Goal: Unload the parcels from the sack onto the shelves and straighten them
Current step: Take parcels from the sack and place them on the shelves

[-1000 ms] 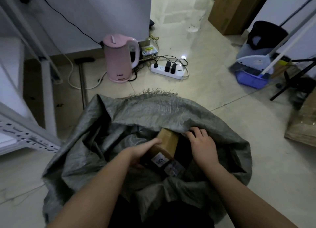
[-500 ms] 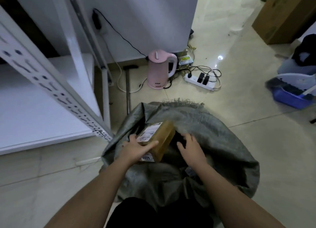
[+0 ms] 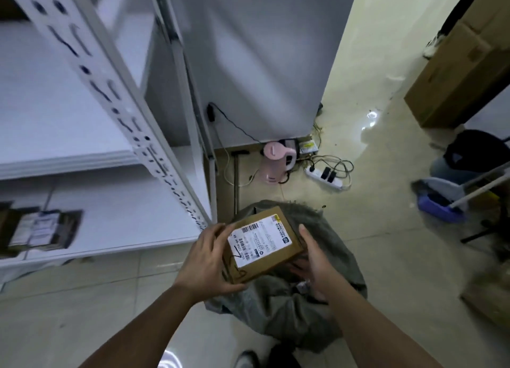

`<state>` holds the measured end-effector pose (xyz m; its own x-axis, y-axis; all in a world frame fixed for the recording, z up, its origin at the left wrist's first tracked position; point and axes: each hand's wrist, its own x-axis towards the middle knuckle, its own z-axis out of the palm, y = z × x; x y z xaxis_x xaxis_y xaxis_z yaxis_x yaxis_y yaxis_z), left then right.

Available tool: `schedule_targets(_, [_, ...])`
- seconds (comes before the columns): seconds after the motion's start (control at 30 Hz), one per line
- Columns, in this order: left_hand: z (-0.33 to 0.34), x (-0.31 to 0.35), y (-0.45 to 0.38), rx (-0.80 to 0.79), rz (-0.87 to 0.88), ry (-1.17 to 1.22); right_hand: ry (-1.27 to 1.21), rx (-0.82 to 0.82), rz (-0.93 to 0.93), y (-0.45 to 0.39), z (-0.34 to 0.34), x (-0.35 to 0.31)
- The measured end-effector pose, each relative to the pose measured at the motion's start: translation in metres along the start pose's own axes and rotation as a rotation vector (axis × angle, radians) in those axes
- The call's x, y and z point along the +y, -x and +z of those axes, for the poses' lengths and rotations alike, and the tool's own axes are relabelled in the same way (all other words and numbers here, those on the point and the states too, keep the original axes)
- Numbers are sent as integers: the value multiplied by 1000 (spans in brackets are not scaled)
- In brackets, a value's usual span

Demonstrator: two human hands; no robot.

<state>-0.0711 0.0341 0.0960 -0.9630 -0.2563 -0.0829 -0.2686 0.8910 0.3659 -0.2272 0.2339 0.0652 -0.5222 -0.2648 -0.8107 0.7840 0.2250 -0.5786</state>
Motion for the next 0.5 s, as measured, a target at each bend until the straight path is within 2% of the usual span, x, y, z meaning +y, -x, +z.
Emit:
schedule_targets(0.17, [-90,4,25,-44,148,-73,127,-143,15,71,17,-48])
schedule_targets(0.3, [-135,2,41,-36,254,-153,275,-258,-35,108,39,-65])
schedule_targets(0.4, [-162,-3,56,-34,244,-227,284,-304,-42,123,55,-65])
schedule_targets(0.5, [-186,-14,81,6,89,-241,230,-355,26,135,74,-65])
